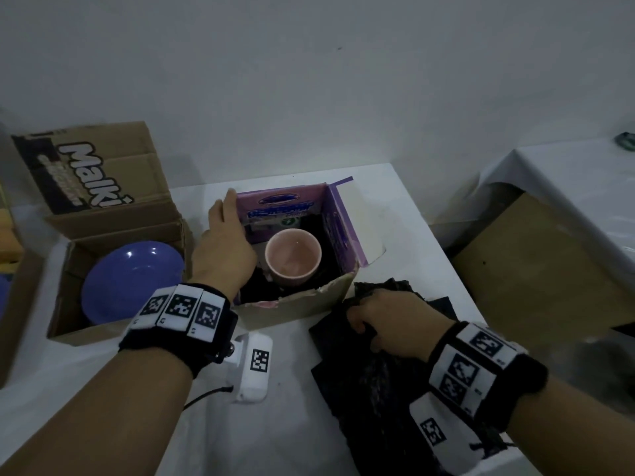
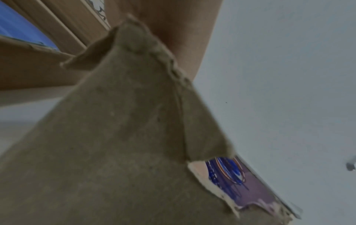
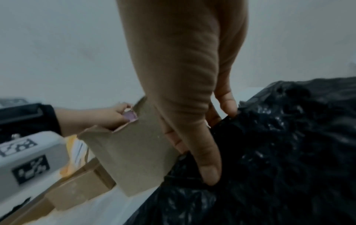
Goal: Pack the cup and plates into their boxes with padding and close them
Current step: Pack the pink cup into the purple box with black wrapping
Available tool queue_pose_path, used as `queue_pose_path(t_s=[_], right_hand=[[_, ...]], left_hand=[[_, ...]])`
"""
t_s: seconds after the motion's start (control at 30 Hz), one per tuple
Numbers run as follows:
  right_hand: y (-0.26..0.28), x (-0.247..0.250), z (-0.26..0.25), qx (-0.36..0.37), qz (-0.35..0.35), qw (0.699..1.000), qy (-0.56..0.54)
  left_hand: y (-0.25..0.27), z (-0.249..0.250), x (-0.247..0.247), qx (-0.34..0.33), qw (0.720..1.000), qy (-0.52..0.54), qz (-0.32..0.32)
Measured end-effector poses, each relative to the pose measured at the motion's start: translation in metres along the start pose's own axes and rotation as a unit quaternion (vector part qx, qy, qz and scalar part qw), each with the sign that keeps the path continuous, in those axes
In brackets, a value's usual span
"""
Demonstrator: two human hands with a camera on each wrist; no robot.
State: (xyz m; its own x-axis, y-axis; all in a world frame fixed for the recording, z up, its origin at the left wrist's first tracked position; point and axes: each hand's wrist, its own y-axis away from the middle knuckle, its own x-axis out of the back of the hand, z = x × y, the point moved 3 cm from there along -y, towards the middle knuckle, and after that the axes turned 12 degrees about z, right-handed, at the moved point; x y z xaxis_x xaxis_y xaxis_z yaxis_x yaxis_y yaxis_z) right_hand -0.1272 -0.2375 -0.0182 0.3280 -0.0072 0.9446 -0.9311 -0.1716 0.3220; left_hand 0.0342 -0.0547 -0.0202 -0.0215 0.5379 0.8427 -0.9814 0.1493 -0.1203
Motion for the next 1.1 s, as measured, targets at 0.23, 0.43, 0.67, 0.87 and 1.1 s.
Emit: queue_pose_path(t_s=[0.23, 0.43, 0.67, 0.87, 1.1], right_hand=[[0.003, 0.034, 0.007, -0.003, 0.094, 0.995, -0.027], [0.003, 0.043, 0.001, 0.002, 0.152, 0.977, -0.148], [0.006, 0.024, 0.000, 0.025, 0.102, 0.977, -0.184], [0.003, 0.057, -0.013, 0.029, 0.193, 0.963, -0.187], [-0.030, 0.080, -0.019, -0.071, 0.363, 0.868, -0.332]], left_hand=[[0.002, 0.002, 0.003, -0.006, 0.999, 0.027, 0.016], [0.002, 0.001, 0.003, -0.005, 0.999, 0.037, 0.015], [0.001, 0.002, 0.004, -0.005, 0.999, 0.041, 0.019], [0.000, 0.001, 0.002, -0.003, 0.999, 0.050, 0.019], [-0.003, -0.006, -0.001, -0.009, 0.990, 0.135, 0.050]])
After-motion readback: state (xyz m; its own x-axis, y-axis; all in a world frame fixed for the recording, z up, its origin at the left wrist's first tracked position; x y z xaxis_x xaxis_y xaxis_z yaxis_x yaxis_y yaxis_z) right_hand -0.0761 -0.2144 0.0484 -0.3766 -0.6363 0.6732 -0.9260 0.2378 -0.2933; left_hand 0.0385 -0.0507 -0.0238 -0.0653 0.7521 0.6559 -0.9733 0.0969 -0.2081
